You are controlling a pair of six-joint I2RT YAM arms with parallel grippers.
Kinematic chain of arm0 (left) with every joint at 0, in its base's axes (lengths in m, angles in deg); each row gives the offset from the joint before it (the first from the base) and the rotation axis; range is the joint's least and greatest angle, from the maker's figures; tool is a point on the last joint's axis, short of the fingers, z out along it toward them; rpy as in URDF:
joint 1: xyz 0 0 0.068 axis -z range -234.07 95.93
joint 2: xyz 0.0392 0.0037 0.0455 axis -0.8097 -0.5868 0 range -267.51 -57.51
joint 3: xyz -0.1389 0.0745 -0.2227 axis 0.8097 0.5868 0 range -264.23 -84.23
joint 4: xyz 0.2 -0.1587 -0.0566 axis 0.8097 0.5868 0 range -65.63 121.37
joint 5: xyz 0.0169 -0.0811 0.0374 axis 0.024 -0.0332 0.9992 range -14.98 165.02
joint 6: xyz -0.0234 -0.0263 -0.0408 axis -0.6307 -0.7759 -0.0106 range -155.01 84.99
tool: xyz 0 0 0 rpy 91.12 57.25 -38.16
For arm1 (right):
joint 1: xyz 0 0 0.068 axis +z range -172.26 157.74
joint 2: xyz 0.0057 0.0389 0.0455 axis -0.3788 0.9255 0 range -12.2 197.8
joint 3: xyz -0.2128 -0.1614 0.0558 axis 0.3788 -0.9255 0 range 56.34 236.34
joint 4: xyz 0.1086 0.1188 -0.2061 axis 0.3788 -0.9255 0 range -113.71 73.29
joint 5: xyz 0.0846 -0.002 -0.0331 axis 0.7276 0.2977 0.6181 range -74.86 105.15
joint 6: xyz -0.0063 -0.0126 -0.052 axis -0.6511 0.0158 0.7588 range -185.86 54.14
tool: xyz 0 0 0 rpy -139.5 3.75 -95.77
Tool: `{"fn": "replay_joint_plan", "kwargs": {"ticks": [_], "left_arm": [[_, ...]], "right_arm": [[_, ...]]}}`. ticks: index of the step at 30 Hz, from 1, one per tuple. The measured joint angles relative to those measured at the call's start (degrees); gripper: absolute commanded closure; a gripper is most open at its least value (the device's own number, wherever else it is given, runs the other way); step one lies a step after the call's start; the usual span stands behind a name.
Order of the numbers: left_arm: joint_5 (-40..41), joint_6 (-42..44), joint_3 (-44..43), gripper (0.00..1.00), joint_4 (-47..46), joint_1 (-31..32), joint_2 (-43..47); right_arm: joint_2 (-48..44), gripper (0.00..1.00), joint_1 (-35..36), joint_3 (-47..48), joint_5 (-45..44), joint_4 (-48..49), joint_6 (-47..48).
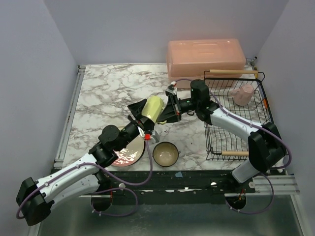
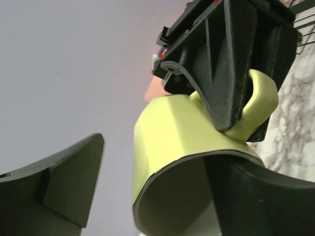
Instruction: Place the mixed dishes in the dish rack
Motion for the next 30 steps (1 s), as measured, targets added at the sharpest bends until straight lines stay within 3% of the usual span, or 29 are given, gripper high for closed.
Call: {"fn": "replay_joint_plan", "kwargs": {"ticks": [6, 10, 15, 19, 24, 30], "left_arm": [[0.5, 0.4, 0.0, 0.01, 1.0, -0.3, 2.8], [2.2, -0.8, 0.0, 0.01, 0.7, -0.2, 3.3], [3.8, -4.1, -0.3, 0.01, -1.9, 0.9, 4.3], [7.4, -7.7, -1.3, 0.01, -4.4, 0.9, 5.5], [12.1, -12.3, -3.4, 0.01, -6.3, 0.0, 5.2], [14.2, -22.5, -10.0, 0.02, -0.8, -4.7, 3.4]], "right_arm": [[-1.1, 1.00, -0.5, -0.1, -4.7, -0.7, 3.5], [-3.1, 1.00, -2.2, 1.6, -13.3, -8.3, 11.1], [-4.3, 1.00, -2.8, 11.0, -36.9, -27.2, 27.8], [-11.0, 1.00, -2.8, 11.9, -58.4, -36.1, 40.4], [-22.9, 1.00, -3.1, 6.9, -80.3, -36.4, 56.0], [-28.7, 1.00, -3.9, -2.5, -96.1, -32.6, 66.8]]}}
